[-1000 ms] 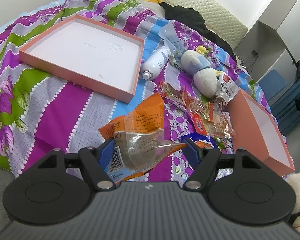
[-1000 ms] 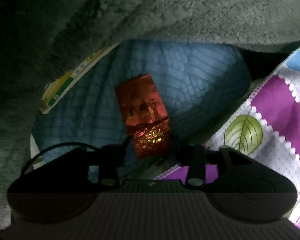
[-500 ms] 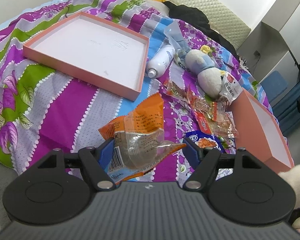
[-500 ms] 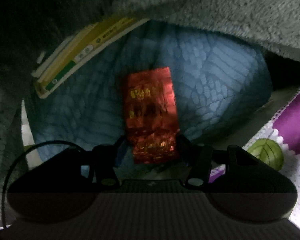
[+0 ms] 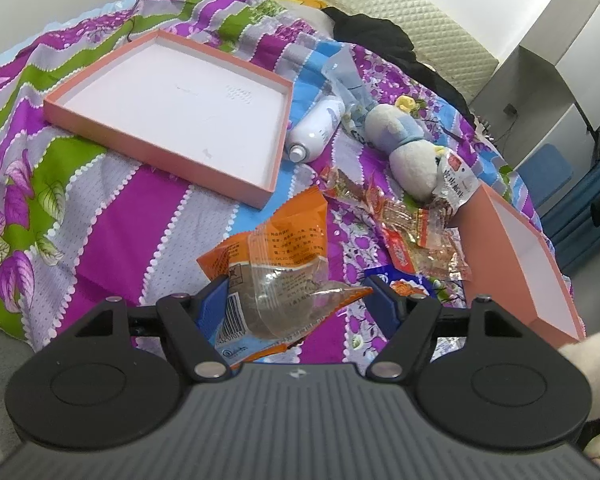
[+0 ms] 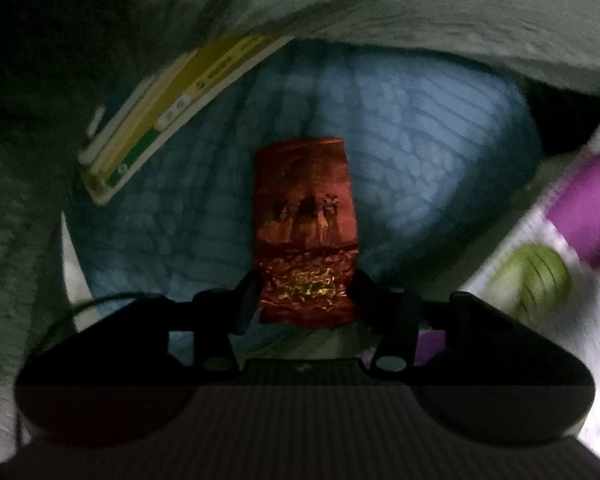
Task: Organize snacks
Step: 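Grasp the red tea packet with the right tool and lift it, then carry the red tea packet and orange bag over the pink box with both tools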
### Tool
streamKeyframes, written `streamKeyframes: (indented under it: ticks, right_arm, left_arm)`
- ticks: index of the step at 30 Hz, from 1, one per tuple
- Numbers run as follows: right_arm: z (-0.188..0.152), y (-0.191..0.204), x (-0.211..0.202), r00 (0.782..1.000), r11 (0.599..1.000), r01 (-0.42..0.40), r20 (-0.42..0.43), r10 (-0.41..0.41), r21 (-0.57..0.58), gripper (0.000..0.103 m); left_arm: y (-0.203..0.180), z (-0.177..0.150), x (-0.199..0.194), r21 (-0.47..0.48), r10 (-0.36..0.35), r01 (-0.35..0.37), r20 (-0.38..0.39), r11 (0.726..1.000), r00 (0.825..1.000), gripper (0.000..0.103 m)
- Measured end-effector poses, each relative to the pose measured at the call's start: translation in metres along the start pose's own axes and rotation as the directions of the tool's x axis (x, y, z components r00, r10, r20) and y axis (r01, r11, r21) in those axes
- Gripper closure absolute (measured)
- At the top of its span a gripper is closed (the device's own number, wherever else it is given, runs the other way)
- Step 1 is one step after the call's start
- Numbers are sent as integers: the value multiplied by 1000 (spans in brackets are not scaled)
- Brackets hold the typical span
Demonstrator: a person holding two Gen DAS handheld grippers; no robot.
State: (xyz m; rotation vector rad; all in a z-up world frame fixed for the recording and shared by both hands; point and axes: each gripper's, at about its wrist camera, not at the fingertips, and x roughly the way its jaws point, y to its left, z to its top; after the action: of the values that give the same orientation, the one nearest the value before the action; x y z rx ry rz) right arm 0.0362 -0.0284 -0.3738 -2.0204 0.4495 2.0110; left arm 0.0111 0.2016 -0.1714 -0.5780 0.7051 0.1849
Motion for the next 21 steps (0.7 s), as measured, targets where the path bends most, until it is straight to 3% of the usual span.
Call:
streamKeyframes:
  ticks: [7,12,17,21]
  right_arm:
    - [-6,-6,-44,997,981,20,70,-34,191,50]
    - [-19,-6,-79,986,923,39,133,-97,384,50]
    - [-36,2,-119,959,796,68,179,-218,602,50]
    - [-53,18,-145,924,639,58,201,-325,767,50]
  left_arm:
    - [-25,5,-7,32,-19,18,6,999,1000,26]
    - [-46,8,-9,68,-23,23,-9,997,1000,26]
    - [-68,7,-7,111,-34,37,-29,993,999,26]
    - [-89,6,-3,154,-51,57,-42,986,998,26]
